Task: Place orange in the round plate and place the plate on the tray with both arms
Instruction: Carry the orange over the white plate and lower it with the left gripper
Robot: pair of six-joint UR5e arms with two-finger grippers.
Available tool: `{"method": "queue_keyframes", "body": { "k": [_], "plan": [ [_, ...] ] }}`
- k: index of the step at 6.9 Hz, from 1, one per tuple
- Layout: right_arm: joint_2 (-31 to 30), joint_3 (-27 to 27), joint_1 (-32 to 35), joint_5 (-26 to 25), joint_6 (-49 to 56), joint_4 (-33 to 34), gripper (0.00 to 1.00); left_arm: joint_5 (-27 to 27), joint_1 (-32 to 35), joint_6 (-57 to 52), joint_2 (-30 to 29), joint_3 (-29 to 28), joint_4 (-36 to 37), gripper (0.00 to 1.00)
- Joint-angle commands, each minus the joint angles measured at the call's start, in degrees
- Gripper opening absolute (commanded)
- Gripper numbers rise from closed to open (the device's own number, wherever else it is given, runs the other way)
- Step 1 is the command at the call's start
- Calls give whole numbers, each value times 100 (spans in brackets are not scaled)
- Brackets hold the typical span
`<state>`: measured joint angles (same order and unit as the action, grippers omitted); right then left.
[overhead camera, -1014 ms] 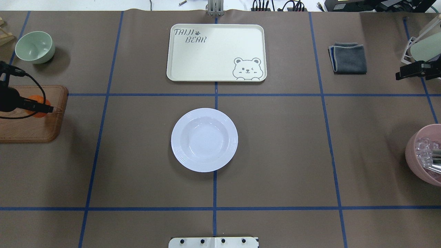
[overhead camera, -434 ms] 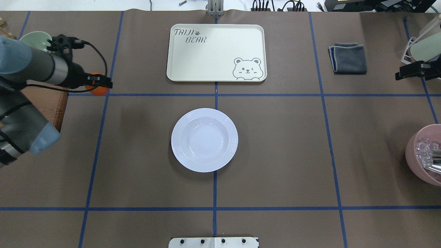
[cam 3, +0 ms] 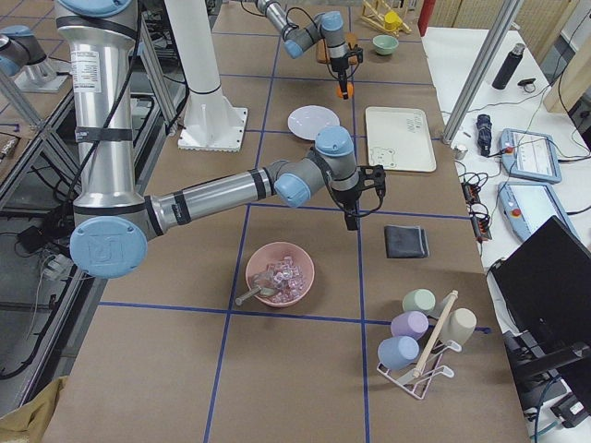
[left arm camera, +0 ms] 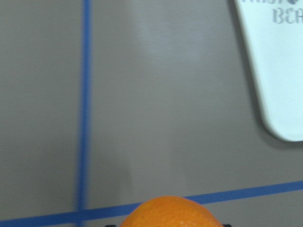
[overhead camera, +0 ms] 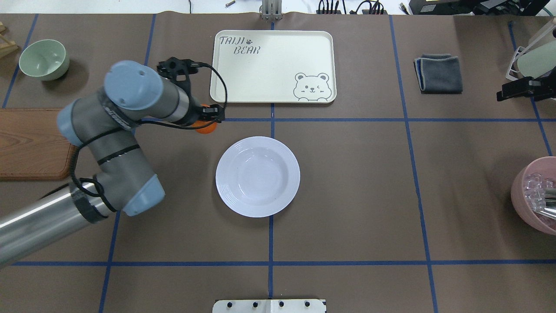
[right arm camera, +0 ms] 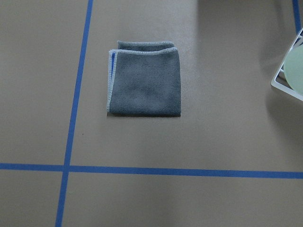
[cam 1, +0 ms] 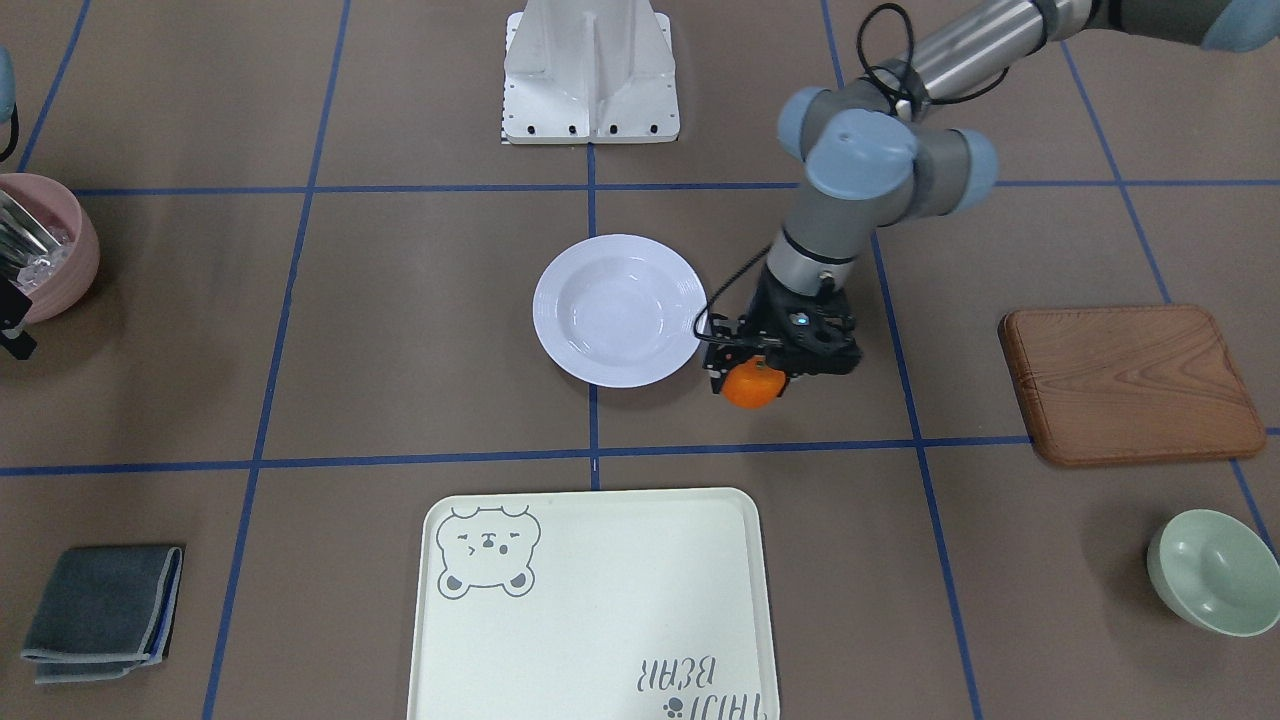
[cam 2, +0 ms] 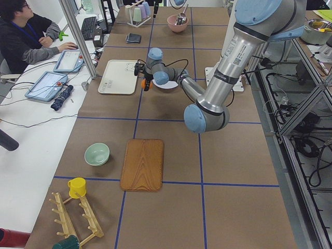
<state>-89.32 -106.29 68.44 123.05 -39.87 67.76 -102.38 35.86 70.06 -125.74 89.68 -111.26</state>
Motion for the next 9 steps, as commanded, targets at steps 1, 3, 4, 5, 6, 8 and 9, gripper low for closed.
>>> {"method": "queue_keyframes", "body": {
  "k": [1,3,4,5,6,8,9],
  "plan": [
    [20,-6,-32,0,-3,0,100,577,-805,716,-598,5,350,0],
    [28,3,-32,0,-3,0,100,869,-1326,763,-521,23,341,0],
    [28,-6,-32,8,-3,0,100,869,-1458,772,-530,14,341,0],
    [28,-6,-32,8,-3,0,100,869,-1485,772,-521,14,333,7],
    [28,-6,-32,8,-3,0,100,860,-1486,772,-539,23,324,35],
    [37,-6,-50,8,-12,0,100,887,-1468,737,-513,67,315,97],
    [37,-6,-50,8,-12,0,100,887,-1442,720,-512,102,315,98]
  ]
}}
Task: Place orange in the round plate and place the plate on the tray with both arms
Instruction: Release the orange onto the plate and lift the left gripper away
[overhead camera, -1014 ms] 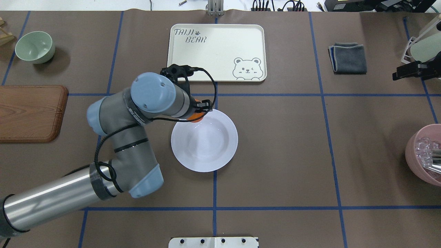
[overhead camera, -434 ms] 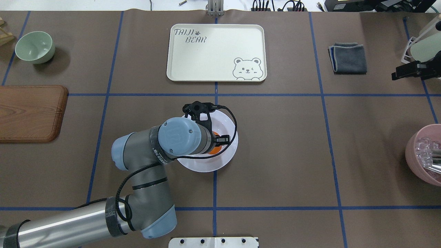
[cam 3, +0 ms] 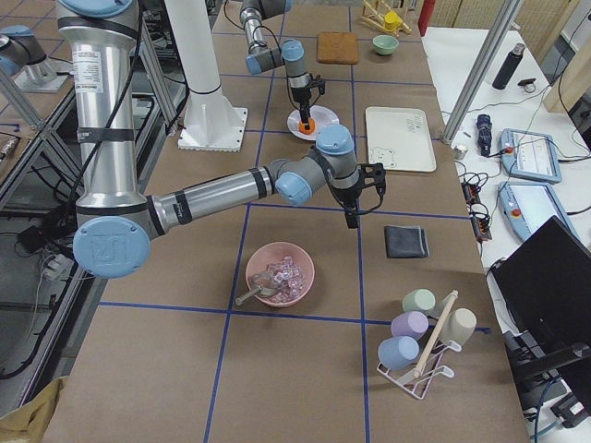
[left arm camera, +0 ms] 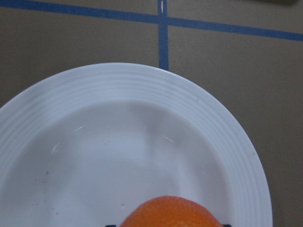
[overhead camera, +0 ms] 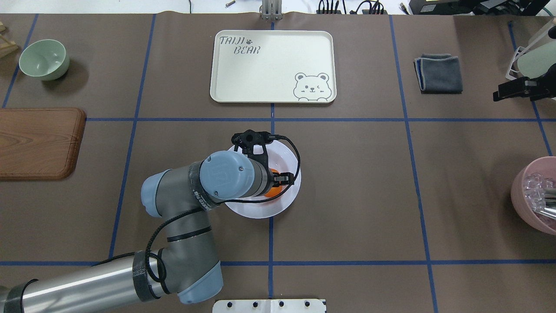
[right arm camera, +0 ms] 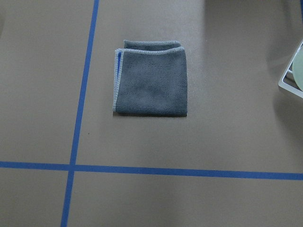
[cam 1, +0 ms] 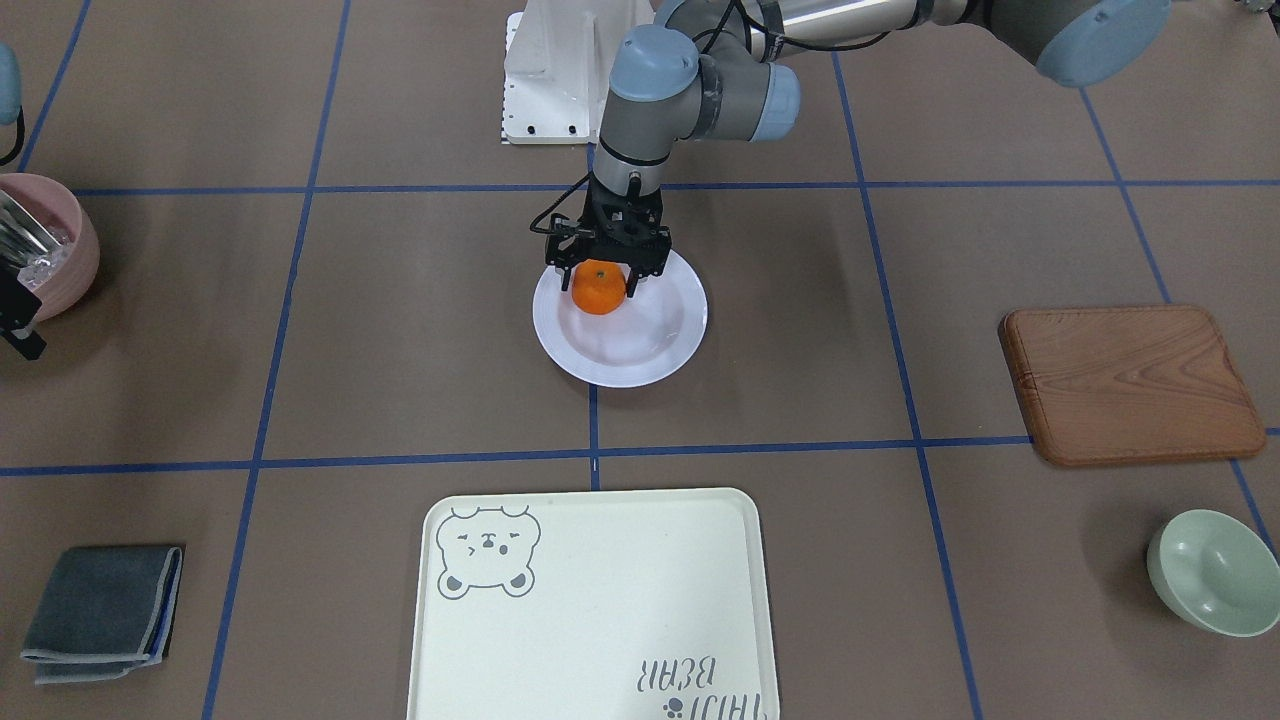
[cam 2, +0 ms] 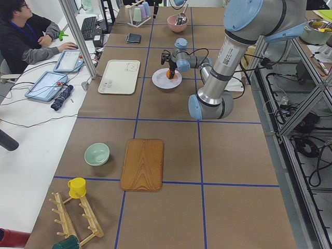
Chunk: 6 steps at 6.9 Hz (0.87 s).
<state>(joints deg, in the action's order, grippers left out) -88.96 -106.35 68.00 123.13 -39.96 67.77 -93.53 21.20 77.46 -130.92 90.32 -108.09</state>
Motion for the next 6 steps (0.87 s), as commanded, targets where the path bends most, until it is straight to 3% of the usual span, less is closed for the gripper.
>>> {"method": "queue_keyframes", "body": {
  "k": [1,3,5,6],
  "plan": [
    [1,0,-6,0,-3,0,100,1,33,-29,5,73,-1,98],
    [115,-70,-41,18,23,-96,100,-234,425,-73,162,606,164,98],
    [177,17,-505,44,-12,-1897,100,-1286,1582,-1513,766,1668,1303,98],
    [108,-9,-690,-17,-308,-2438,100,-1813,2345,-2576,996,1725,1717,99]
  ]
}}
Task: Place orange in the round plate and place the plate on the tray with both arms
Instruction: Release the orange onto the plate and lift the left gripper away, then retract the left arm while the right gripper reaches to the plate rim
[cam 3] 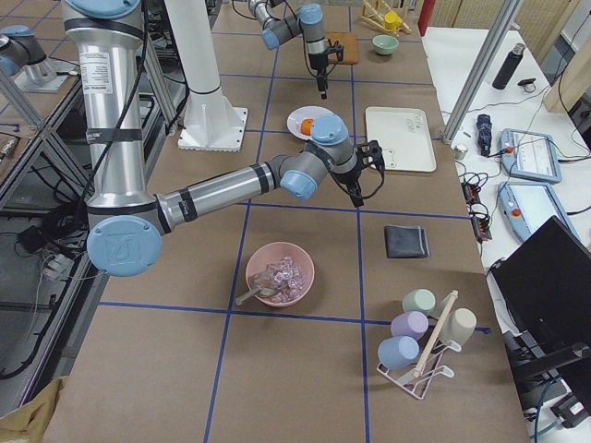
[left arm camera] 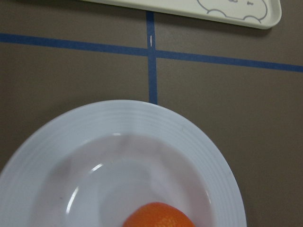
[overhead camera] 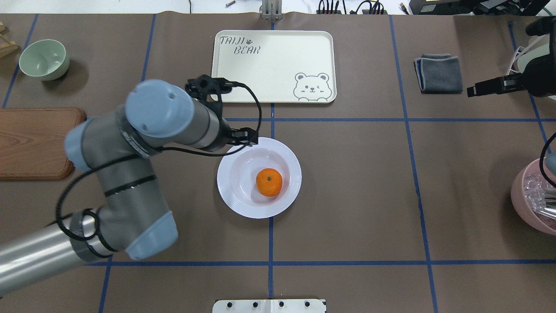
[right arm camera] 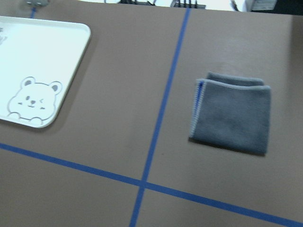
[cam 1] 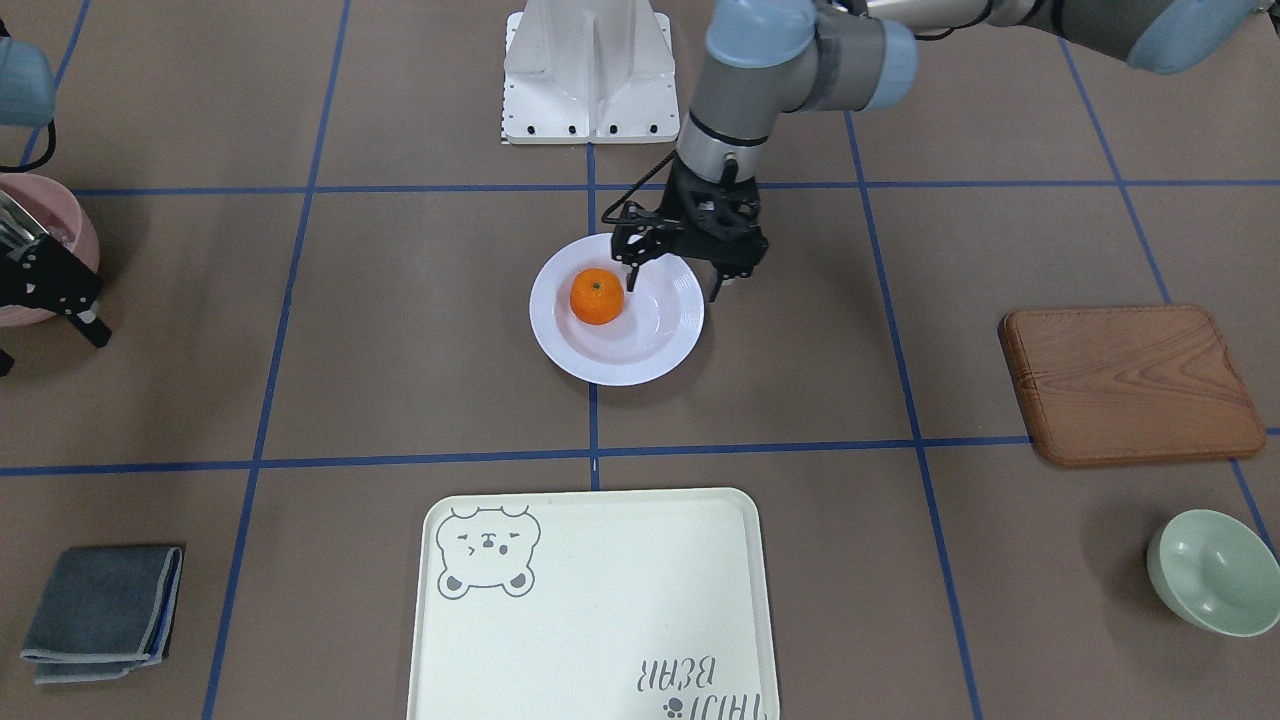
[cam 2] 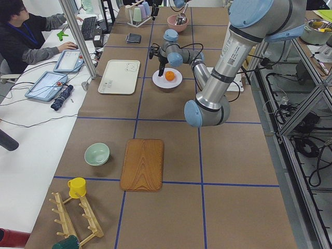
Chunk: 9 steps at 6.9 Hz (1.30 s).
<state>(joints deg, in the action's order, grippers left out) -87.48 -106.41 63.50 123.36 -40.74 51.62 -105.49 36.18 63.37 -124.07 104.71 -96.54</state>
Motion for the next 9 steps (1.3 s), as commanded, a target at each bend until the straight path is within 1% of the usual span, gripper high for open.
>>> {"method": "queue_keyframes", "body": {
  "k": [1,2,3,4,5,6,7,8,9],
  "plan": [
    [-41,-20,-625,-119,-772,-916,100,-831,1430,-2127,470,148,897,98],
    [28,-142,-1081,-441,-1674,-925,100,-999,2089,-3232,689,-37,961,98],
    [177,-282,-1555,-923,-2309,-908,100,-1496,2800,-4018,865,-334,953,98],
    [396,-284,-1934,-1154,-2716,-838,99,-1797,3538,-4800,1215,-590,944,98],
    [624,-362,-2512,-1792,-3651,-559,98,-2296,4294,-5260,1314,-1323,875,98],
    [775,-363,-3032,-2416,-4400,-478,98,-2318,4823,-6196,1341,-2009,883,98],
    [907,-433,-3463,-2866,-4834,-181,96,-2345,5420,-7432,1350,-2669,482,98],
    [960,-451,-3920,-3418,-5560,-117,95,-2380,5861,-7723,1341,-3206,296,98],
    [1170,-425,-4499,-4120,-6011,196,96,-2380,6022,-7761,1507,-3272,303,98]
  ]
}}
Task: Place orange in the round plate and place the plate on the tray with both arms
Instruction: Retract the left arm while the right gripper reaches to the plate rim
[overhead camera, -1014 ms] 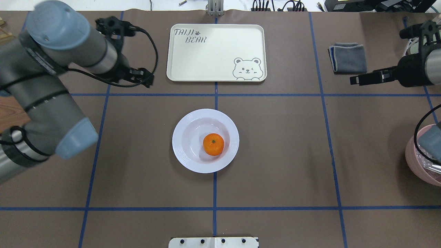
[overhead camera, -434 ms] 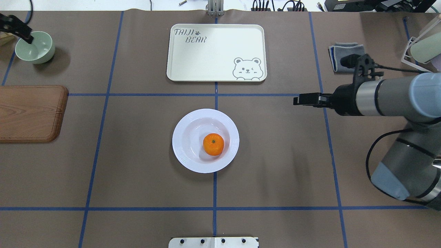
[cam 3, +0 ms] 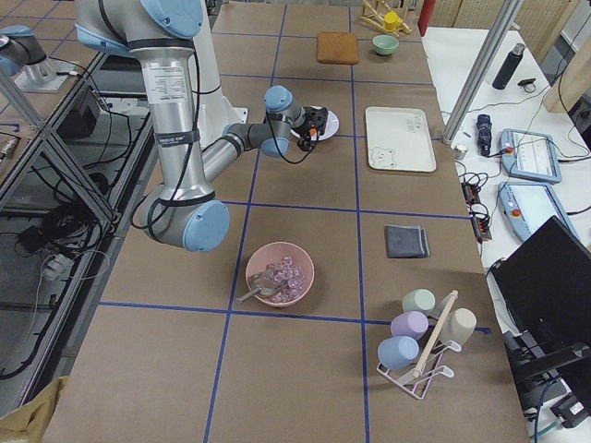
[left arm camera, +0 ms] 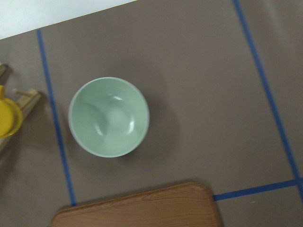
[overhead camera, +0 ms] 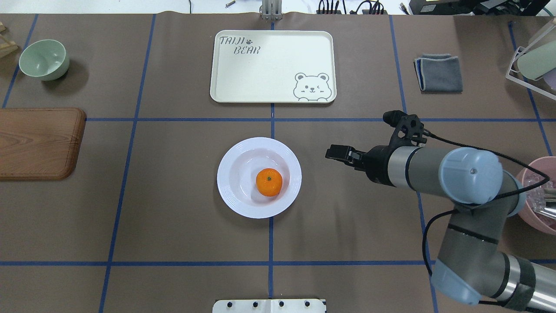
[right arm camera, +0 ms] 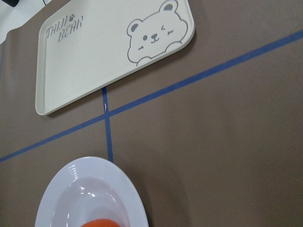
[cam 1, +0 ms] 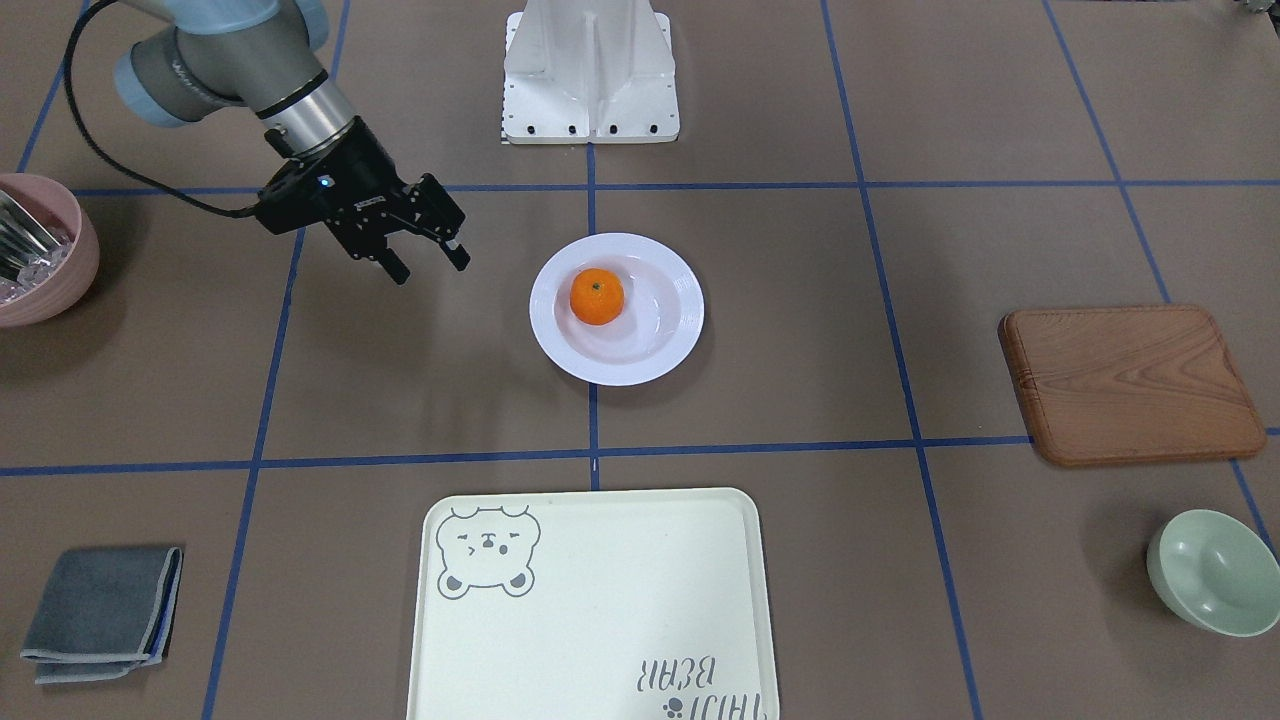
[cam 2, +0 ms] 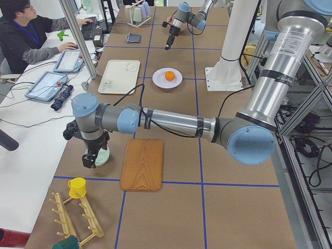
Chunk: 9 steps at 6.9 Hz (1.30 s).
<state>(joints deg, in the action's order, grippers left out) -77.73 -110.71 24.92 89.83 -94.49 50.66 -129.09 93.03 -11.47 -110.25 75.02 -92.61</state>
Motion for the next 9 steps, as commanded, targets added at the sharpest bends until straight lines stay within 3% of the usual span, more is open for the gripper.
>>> {"method": "queue_keyframes", "body": {
  "k": [1,2,3,5,9],
  "plan": [
    [519,93,-1047,-1209,-1015,687,96,-29,400,-285,327,-304,-134,98],
    [871,181,-1295,-1544,-1245,1291,96,-29,400,-277,399,-278,-135,98],
    [1031,417,-1445,-1713,-1534,1437,92,-29,400,-277,399,-269,-135,98],
    [1058,603,-1587,-1837,-1590,1429,61,-29,444,-277,399,-269,-126,98],
    [1234,876,-1386,-1811,-1555,1385,46,-29,444,-268,434,-260,-152,98]
  ]
}}
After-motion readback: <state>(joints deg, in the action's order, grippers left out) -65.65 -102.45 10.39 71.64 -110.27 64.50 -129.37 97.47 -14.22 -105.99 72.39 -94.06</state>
